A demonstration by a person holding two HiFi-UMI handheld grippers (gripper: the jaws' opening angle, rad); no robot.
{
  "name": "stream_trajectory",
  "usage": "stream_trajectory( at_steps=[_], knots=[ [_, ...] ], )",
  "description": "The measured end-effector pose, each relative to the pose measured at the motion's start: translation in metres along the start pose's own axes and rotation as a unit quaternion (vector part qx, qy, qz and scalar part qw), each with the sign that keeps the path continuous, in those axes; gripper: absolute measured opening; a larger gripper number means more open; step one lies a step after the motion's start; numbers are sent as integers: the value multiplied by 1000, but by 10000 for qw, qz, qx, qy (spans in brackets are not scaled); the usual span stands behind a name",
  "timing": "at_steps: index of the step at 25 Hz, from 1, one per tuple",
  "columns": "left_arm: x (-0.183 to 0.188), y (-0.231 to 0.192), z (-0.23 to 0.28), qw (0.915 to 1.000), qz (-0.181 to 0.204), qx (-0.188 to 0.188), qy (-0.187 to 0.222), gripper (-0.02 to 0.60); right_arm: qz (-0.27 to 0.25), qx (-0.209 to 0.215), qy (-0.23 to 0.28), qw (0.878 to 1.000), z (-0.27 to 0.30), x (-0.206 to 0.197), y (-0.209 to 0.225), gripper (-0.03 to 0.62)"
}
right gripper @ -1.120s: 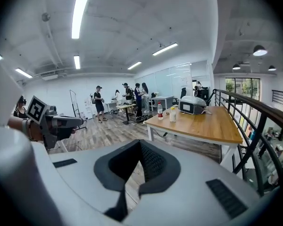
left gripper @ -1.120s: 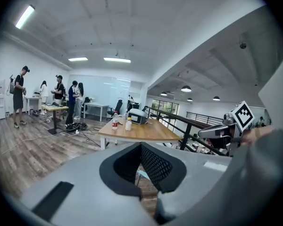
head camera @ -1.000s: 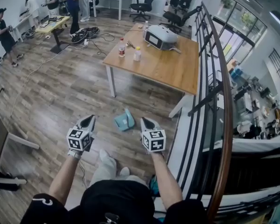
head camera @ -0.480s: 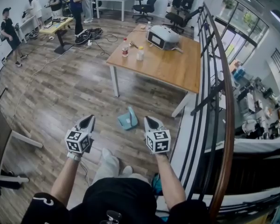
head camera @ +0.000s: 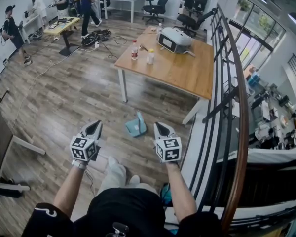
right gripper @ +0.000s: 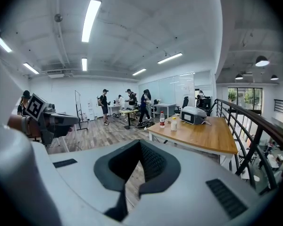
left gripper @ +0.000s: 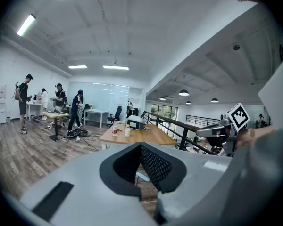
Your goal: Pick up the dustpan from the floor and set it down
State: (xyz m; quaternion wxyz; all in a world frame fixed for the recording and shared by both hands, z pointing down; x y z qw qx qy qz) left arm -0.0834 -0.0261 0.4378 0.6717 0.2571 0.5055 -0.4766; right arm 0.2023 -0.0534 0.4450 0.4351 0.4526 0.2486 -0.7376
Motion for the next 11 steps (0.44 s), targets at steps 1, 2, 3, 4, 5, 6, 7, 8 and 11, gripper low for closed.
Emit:
stream_trajectory(
  at_steps=[1,2,3,4,5,6,7,8,11],
  knots=[
    [0,0,-1,10000,-10,2,-1,-3,-18,1,7,10000,0,1,0,-5],
    [0,0,-2,10000,-22,5,1,-3,-34,5,9,10000,-1,2,-1,-5],
    [0,0,-3,10000,-35,4,4,-3,-48,6,10,10000,-1,2,-1,-5],
    [0,0,-3,10000,-43,-1,7,-3,-58,2,10,10000,-1,2,-1,-5],
    [-1,-1,-3,10000,-48,-7,8,-3,-59,2,6,10000,-2,2,-2,-5],
    [-1,-1,-3,10000,-54,-13,9,-3,-50,12,-7,10000,-2,1,-2,-5],
    [-2,-1,-4,10000,-65,-15,9,-3,-35,30,-30,10000,-2,-1,-4,-5],
    [-2,-2,-4,10000,-80,-15,11,-3,-27,42,-46,10000,-2,-1,-5,-5],
    [-5,-5,-6,9999,-133,-11,18,-3,-70,22,-18,10000,0,-3,-9,-5]
  ],
)
Point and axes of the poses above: the fingertips, and each gripper's own axes: z forward along the fingers, y to its right, x out of its top, the point moved 3 cm from there along -z, backward along the fingers, and after that the axes turned 8 degrees about -y, right-handed, at the moved point
